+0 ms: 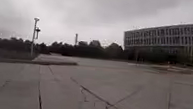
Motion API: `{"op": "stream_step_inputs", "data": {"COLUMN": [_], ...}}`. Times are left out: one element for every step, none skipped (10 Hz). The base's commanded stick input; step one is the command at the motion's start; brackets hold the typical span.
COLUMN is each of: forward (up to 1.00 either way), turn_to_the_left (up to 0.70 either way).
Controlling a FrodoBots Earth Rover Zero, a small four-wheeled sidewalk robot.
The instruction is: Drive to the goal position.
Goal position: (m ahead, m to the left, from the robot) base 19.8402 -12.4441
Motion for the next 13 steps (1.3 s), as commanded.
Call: {"op": "stream_step_inputs", "data": {"forward": [0.0, 0.0, 0.0, 0.0, 0.0, 0.0, 0.0, 0.0, 0.0, 0.0, 0.0, 0.0, 0.0], "turn_to_the_left": [-0.69, -0.69, -0.69, -0.69, -0.69, -0.69, -0.69, -0.69, -0.69, -0.69, -0.69, -0.69, -0.69]}}
